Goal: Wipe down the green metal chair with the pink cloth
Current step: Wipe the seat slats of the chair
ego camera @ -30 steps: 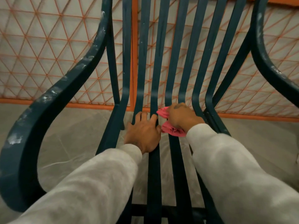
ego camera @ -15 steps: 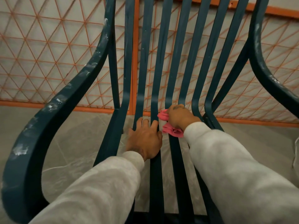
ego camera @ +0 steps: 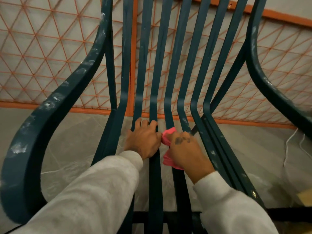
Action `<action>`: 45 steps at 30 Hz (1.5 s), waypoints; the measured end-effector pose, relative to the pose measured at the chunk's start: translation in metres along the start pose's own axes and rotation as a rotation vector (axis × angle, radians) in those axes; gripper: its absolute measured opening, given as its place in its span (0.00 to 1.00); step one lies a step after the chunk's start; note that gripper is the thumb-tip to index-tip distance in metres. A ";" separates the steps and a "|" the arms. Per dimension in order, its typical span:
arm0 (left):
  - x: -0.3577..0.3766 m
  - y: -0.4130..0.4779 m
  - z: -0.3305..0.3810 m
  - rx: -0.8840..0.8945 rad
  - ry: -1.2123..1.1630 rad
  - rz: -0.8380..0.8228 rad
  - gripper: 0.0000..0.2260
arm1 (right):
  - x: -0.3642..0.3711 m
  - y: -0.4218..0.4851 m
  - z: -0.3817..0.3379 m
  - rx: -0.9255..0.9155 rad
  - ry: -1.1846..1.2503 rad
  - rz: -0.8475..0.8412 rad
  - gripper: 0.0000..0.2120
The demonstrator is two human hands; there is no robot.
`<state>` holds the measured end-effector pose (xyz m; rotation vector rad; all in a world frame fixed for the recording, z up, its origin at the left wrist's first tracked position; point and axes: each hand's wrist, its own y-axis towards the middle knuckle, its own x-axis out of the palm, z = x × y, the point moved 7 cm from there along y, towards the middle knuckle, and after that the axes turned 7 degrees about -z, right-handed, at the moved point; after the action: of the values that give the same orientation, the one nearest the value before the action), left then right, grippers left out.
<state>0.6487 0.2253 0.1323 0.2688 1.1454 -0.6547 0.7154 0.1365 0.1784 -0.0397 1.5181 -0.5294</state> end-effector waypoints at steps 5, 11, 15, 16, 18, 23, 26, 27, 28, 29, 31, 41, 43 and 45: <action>-0.001 -0.001 0.002 0.010 -0.032 -0.010 0.15 | 0.006 -0.021 0.004 0.004 0.077 -0.029 0.21; -0.003 0.000 0.000 0.016 -0.050 0.021 0.15 | -0.006 0.038 0.021 0.096 0.224 0.015 0.33; -0.003 0.000 0.000 0.020 -0.057 0.022 0.15 | -0.028 0.077 0.028 0.155 0.239 0.027 0.28; -0.004 0.000 0.000 0.019 -0.062 0.018 0.15 | -0.030 0.087 0.030 0.171 0.241 0.017 0.27; -0.004 0.000 0.000 0.017 -0.062 0.012 0.16 | -0.031 0.099 0.030 0.165 0.186 -0.012 0.27; -0.003 0.000 -0.002 0.021 -0.080 0.018 0.16 | -0.028 0.088 0.027 0.181 0.164 -0.024 0.29; -0.006 -0.001 -0.003 0.021 -0.083 0.039 0.15 | -0.018 0.047 0.012 0.107 0.013 0.026 0.32; -0.006 -0.001 -0.001 0.021 -0.105 0.044 0.15 | -0.012 0.030 0.005 0.061 -0.065 0.051 0.30; -0.007 -0.002 0.000 0.018 -0.132 0.047 0.16 | -0.007 0.015 0.000 0.032 -0.086 0.072 0.26; -0.009 -0.002 -0.003 0.010 -0.158 0.048 0.18 | -0.002 0.003 -0.005 0.023 -0.066 0.071 0.23; -0.008 -0.004 -0.001 0.005 -0.194 0.037 0.22 | 0.004 -0.022 -0.003 0.052 0.060 0.000 0.22; -0.005 -0.005 0.001 0.047 -0.071 0.010 0.22 | 0.032 -0.090 0.017 0.055 0.476 -0.003 0.24; -0.007 -0.006 0.002 0.062 -0.061 0.039 0.21 | 0.038 -0.096 0.022 0.040 0.564 0.008 0.22; -0.010 -0.009 0.006 0.101 -0.022 0.090 0.20 | 0.042 -0.103 0.027 0.024 0.637 0.019 0.21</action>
<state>0.6457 0.2188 0.1449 0.3959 1.0751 -0.6355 0.7078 0.0225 0.1774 0.1773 2.1289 -0.5748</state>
